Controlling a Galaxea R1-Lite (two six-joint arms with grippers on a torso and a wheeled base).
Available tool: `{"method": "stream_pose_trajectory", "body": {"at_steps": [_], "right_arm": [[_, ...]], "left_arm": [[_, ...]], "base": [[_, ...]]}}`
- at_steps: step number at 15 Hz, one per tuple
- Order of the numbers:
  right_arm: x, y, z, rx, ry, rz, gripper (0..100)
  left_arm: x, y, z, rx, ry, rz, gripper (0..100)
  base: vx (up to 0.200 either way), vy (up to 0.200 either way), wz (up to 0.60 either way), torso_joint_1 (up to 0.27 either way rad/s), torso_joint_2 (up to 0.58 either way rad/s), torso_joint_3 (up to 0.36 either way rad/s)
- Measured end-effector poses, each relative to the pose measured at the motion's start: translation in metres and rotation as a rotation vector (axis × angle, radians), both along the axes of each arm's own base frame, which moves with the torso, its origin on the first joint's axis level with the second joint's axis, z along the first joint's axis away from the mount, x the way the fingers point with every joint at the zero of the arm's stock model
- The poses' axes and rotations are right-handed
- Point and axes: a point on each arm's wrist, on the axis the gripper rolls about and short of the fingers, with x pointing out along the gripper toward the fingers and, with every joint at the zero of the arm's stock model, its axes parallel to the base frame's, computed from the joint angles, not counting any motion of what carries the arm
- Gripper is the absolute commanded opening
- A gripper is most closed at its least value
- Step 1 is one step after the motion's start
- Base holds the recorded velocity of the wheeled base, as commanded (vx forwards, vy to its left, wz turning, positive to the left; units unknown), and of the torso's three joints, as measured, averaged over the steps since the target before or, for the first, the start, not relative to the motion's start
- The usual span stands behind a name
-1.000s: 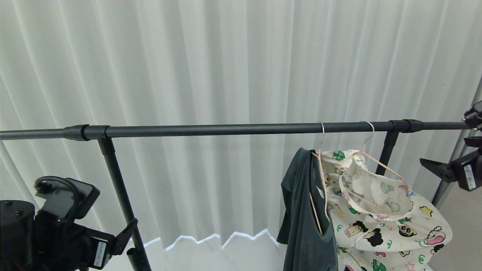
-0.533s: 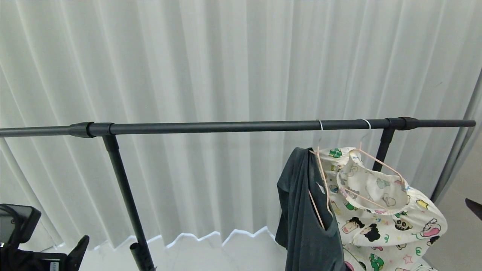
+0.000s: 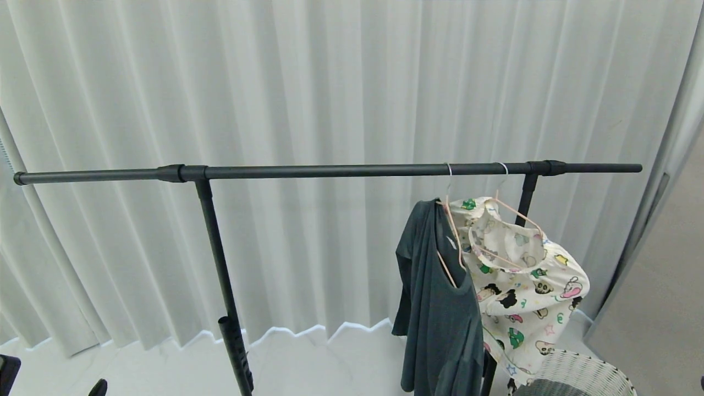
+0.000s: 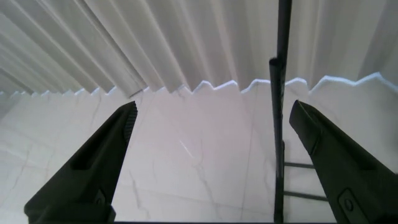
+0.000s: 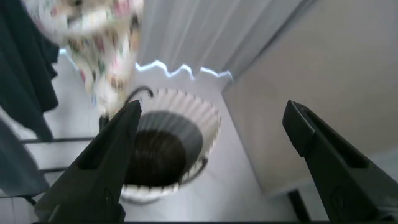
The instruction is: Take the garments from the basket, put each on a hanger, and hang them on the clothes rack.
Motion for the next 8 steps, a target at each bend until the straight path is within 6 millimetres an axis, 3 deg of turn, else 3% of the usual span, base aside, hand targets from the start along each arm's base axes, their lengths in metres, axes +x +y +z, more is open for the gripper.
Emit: {"method": "stream_pose_trajectory", "body": {"at_steps": [4, 8], "right_arm": [[-0.037, 0.001, -0.027, 0.002, -0.064, -0.135, 100], [-0.054, 0.003, -0.040, 0.125, -0.301, -0.222, 100]], "left_arm": [[-0.031, 0.003, -0.011, 0.005, -0.012, 0.021, 100], [-0.060, 0.005, -0.015, 0.000, -0.211, 0.076, 100]], "base": [[-0.200, 0.000, 0.00, 0.001, 0.00, 0.002], [0.000, 0.000, 0.00, 0.000, 0.00, 0.000]]}}
